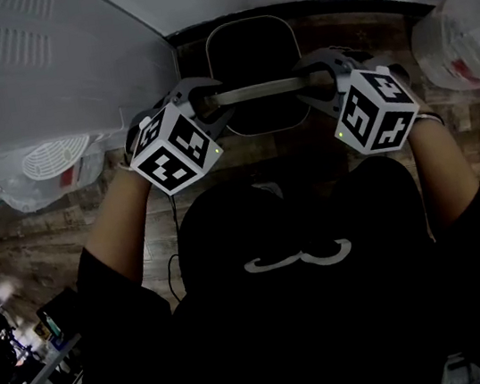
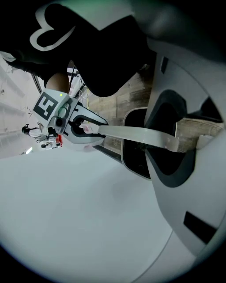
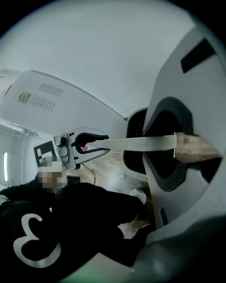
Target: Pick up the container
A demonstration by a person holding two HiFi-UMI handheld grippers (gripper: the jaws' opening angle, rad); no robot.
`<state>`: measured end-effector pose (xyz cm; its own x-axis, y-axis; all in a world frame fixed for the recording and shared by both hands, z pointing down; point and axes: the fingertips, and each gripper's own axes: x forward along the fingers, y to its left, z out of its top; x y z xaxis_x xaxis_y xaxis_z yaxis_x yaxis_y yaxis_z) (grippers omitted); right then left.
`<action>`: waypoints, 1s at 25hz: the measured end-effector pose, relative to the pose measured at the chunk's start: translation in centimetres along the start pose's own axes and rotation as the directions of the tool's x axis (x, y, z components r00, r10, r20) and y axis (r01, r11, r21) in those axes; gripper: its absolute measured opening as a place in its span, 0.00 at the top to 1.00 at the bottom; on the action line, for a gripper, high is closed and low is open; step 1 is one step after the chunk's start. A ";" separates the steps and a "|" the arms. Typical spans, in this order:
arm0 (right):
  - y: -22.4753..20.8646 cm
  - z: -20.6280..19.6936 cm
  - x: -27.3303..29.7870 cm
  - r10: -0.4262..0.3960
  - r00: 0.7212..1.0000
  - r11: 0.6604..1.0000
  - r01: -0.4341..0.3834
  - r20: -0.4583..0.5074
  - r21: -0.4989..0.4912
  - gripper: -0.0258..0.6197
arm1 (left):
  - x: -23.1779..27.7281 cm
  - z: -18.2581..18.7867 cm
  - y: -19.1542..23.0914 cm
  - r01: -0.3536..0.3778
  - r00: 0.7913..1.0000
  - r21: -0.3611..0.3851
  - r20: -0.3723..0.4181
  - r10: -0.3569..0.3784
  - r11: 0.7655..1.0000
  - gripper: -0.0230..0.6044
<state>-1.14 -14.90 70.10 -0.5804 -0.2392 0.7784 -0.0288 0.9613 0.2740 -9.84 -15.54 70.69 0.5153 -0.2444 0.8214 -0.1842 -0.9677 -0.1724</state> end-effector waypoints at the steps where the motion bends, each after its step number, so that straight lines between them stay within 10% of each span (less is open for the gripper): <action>1: -0.1 0.0 0.2 -0.004 1.000 1.000 0.004 -0.010 -0.016 0.79 | 0.0 0.0 0.2 -0.008 1.000 0.006 -0.002 0.008 1.000 0.75; 25: 0.2 0.1 0.4 0.079 0.985 0.996 -0.073 -0.155 0.047 0.81 | 0.2 -0.4 0.1 0.051 0.983 0.204 -0.182 -0.013 0.978 0.83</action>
<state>-1.42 -14.82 70.40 -0.4482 -0.1807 0.8755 -0.0243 0.9815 0.1901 -10.11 -15.70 71.07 0.3568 -0.2164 0.9088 0.0171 -0.9711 -0.2380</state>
